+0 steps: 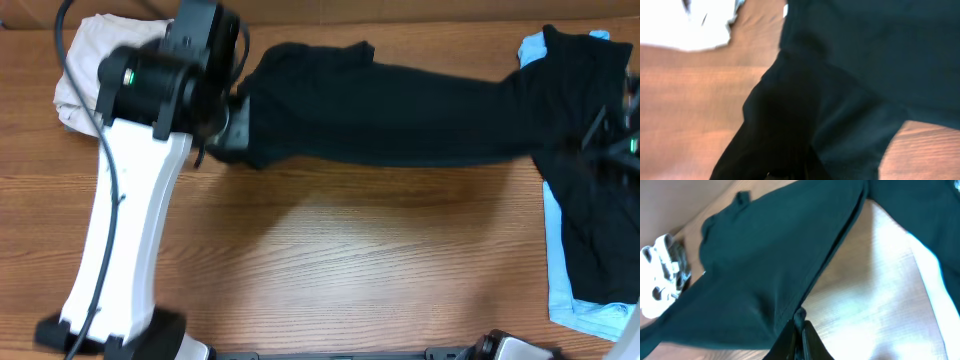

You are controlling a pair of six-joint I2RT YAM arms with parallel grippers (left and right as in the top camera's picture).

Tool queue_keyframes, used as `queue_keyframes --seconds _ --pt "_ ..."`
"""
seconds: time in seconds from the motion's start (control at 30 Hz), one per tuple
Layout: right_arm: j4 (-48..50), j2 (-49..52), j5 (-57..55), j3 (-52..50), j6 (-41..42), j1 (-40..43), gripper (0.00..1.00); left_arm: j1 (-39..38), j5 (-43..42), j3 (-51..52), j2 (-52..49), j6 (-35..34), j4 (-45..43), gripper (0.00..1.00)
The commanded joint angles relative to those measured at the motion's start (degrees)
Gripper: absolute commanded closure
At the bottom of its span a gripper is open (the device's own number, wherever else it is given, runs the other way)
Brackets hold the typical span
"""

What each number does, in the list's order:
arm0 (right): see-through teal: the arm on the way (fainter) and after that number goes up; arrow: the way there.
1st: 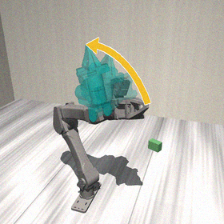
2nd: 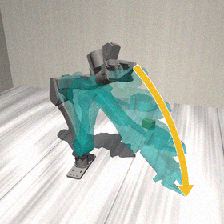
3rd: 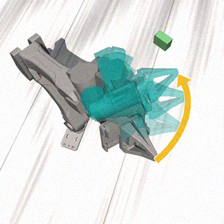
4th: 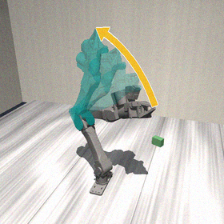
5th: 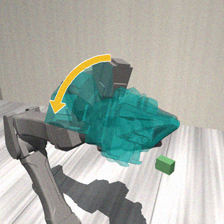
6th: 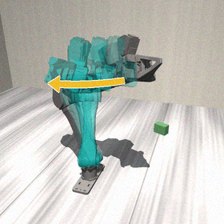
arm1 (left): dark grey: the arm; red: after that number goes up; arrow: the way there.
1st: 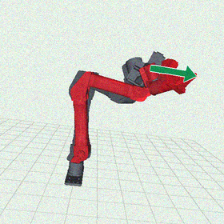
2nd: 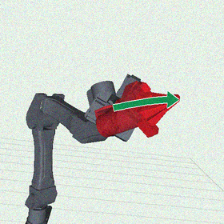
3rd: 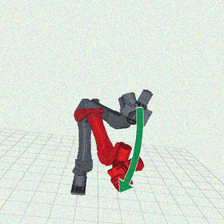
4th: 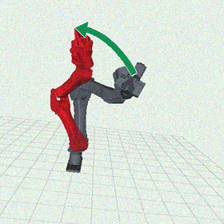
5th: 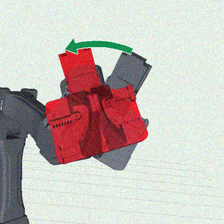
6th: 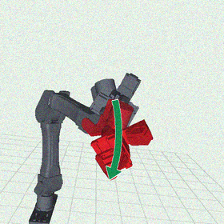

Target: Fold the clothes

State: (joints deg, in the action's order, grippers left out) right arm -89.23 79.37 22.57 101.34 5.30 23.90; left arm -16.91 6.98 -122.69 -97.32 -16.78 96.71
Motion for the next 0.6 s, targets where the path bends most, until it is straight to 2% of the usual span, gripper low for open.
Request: queue_keyframes --seconds 0.0,0.17,0.3,0.4,0.57 --pt "0.85 -7.43 -4.5 -10.32 2.43 4.31 0.96 -0.11 5.22 11.47 7.1 -6.97 -0.31 0.96" --pt "1.38 -15.91 -4.5 -23.15 3.61 10.36 0.96 0.04 5.99 29.09 17.25 -13.25 -4.68 0.96" --pt "0.26 -19.43 -4.5 -26.69 4.83 11.85 0.96 0.04 6.43 38.6 23.96 -19.04 -7.52 0.96" --pt "-1.75 -21.38 -4.74 -26.93 4.98 11.87 0.96 0.04 6.75 42.75 27.69 -21.62 -8.17 0.96" --pt "-5.55 -23.54 -6.51 -27.15 5.03 11.85 0.96 -0.07 6.54 45.13 31.19 -22.03 -6.84 0.96"
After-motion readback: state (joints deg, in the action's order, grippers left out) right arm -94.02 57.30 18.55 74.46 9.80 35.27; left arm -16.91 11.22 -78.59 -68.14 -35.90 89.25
